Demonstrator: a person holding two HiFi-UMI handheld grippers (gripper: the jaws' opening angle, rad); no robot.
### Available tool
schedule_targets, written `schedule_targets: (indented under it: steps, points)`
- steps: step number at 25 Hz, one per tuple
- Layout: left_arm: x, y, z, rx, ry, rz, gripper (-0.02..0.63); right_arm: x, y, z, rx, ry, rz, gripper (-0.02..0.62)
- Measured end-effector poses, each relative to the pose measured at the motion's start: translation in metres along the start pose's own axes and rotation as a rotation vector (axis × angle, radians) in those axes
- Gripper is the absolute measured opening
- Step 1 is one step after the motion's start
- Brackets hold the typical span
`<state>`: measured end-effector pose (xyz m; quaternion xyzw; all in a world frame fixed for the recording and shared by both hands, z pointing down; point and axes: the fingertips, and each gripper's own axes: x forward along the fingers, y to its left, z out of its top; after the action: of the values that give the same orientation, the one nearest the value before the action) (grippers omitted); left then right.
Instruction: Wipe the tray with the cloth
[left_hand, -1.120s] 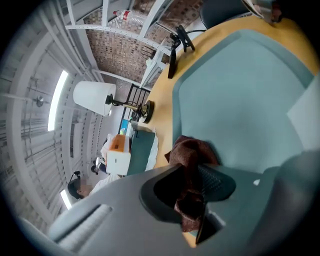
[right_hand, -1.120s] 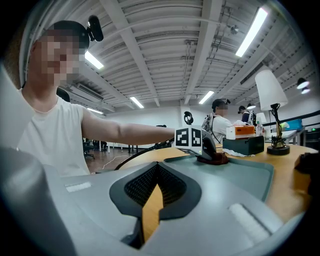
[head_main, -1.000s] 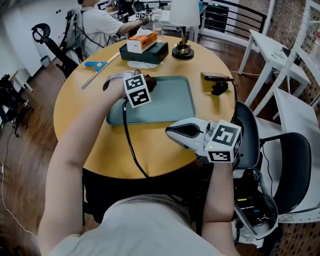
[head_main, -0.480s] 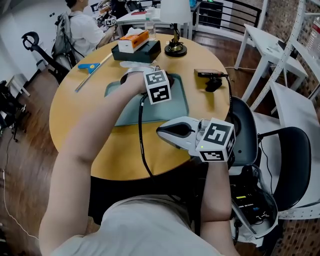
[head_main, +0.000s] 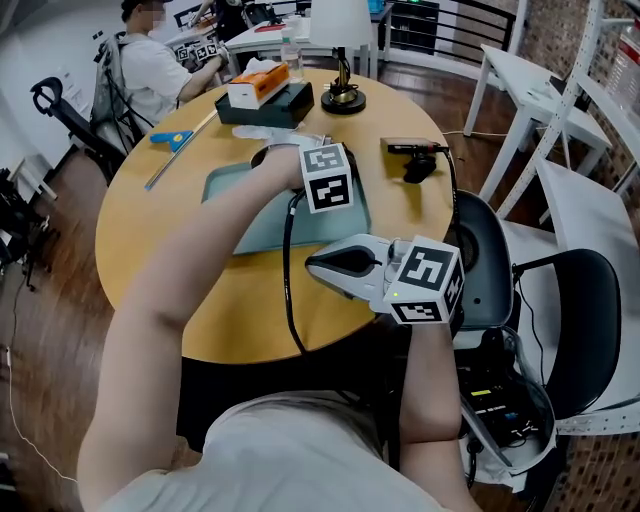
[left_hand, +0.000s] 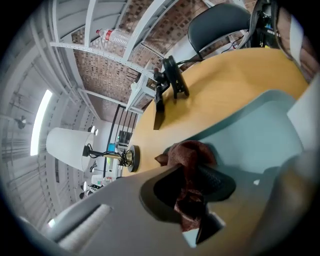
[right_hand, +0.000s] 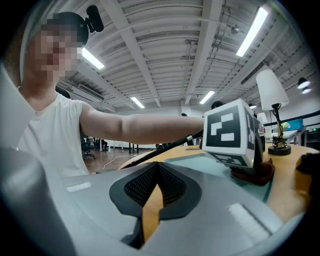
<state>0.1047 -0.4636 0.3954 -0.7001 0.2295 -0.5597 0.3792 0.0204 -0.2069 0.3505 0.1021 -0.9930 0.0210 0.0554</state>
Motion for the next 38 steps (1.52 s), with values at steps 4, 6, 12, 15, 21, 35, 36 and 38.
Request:
schedule_targets:
  steps: [4,6,12,15,21,35,36,38]
  points:
    - [-0.028,-0.025,0.011,0.0,-0.022,-0.106,0.092,-0.001,0.0,-0.001,0.001,0.0,-0.001,0.002]
    - [-0.04,-0.036,0.016,-0.003,-0.034,-0.148,0.092,-0.001,0.0,-0.001,0.001,-0.001,-0.001,0.002]
    - [-0.069,-0.062,0.032,-0.038,-0.085,-0.25,0.092,-0.001,0.0,-0.001,0.002,-0.003,0.0,0.002]
    - [-0.077,-0.07,0.037,-0.065,-0.102,-0.296,0.092,-0.001,0.0,-0.001,0.001,-0.003,-0.001,0.002]
    - [-0.088,-0.08,0.039,-0.134,-0.124,-0.369,0.091,-0.001,0.0,0.0,0.002,-0.004,0.0,0.002]
    - [-0.109,-0.047,0.002,-0.345,-0.212,-0.145,0.083,-0.001,-0.001,-0.002,0.003,-0.002,0.001,0.002]
    - [-0.114,-0.039,-0.009,-0.364,-0.208,-0.101,0.083,-0.002,-0.001,-0.002,0.003,-0.002,0.0,0.002]
    - [-0.127,-0.021,-0.032,-0.397,-0.198,0.004,0.083,-0.002,-0.002,-0.002,0.005,-0.003,0.0,0.002]
